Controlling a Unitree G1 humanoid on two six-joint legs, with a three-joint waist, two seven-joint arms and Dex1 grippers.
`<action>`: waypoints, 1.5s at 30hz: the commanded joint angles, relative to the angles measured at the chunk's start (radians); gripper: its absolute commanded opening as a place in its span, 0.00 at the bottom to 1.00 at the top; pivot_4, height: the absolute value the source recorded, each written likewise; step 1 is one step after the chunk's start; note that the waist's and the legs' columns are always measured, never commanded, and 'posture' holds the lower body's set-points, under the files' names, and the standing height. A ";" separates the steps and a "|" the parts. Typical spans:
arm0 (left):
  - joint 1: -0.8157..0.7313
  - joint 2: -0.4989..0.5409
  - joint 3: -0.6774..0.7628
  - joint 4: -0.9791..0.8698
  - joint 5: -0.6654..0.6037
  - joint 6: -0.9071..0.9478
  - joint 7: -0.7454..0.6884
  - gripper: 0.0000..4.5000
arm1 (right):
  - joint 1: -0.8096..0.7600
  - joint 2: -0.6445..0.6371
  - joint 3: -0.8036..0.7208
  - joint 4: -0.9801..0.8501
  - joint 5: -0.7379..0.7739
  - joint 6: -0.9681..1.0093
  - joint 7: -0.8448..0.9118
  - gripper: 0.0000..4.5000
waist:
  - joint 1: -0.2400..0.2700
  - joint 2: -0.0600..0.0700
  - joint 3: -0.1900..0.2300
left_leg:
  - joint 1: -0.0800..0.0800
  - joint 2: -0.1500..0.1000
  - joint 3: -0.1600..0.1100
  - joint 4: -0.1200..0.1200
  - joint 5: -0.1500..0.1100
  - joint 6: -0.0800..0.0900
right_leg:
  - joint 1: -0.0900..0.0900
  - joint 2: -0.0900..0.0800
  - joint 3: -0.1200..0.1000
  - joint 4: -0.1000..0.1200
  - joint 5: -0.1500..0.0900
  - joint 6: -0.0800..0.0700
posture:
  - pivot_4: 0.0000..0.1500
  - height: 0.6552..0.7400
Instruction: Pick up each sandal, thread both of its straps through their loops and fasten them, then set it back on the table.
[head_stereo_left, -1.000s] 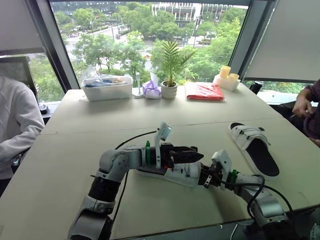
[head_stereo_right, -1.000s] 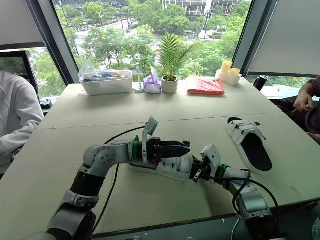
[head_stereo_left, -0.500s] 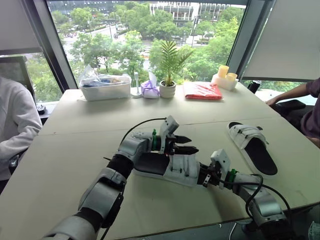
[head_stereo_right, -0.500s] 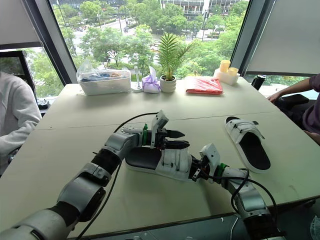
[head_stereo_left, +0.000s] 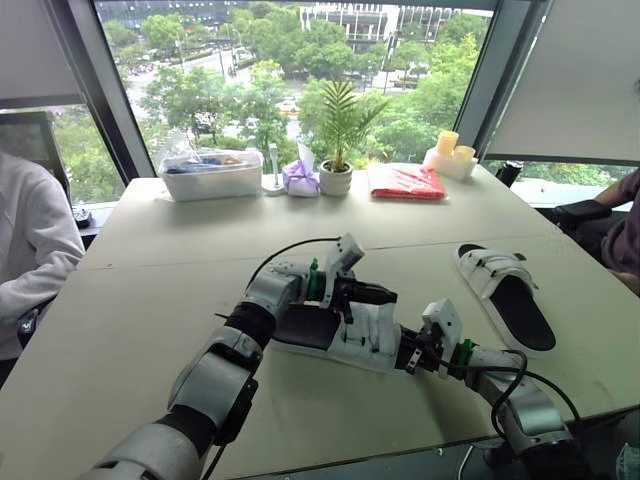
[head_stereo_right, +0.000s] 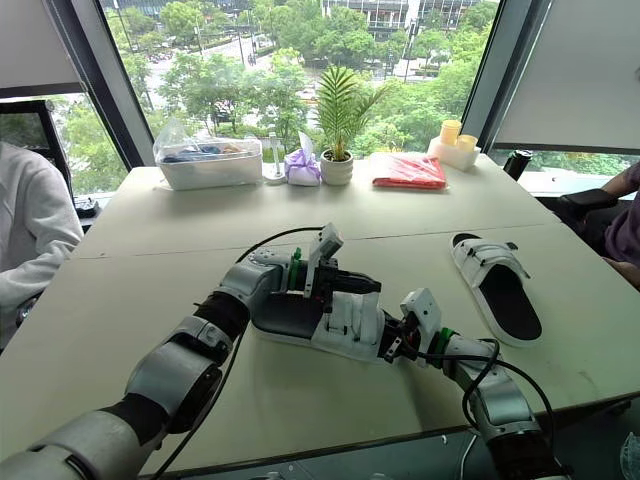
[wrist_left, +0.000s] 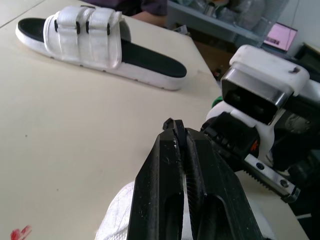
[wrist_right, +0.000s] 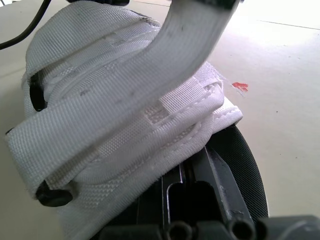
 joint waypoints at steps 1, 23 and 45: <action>-0.046 0.000 0.073 -0.091 -0.073 0.066 -0.002 0.01 | 0.039 0.010 0.029 0.073 -0.046 0.037 -0.028 0.00 | -0.001 0.000 0.000 | 0.000 0.000 0.000 0.000 0.000 0.000 | 0.000 0.000 0.000 0.000 0.000 0.000 | 1.00 0.99; -0.134 -0.039 -0.022 0.340 0.262 -0.290 0.226 0.35 | 0.052 0.027 0.029 0.054 -0.048 0.032 -0.049 0.00 | 0.002 -0.004 -0.003 | 0.003 0.000 0.000 0.000 0.000 0.000 | 0.002 0.000 0.000 0.000 0.002 0.003 | 1.00 0.99; 0.488 0.276 0.196 -0.974 -0.261 0.659 0.316 0.99 | 0.024 -0.180 -0.162 -0.290 0.074 0.179 -0.011 0.00 | 0.042 0.019 0.014 | -0.008 0.000 0.001 0.001 -0.001 -0.004 | -0.008 -0.001 0.001 0.005 0.004 0.005 | 1.00 0.99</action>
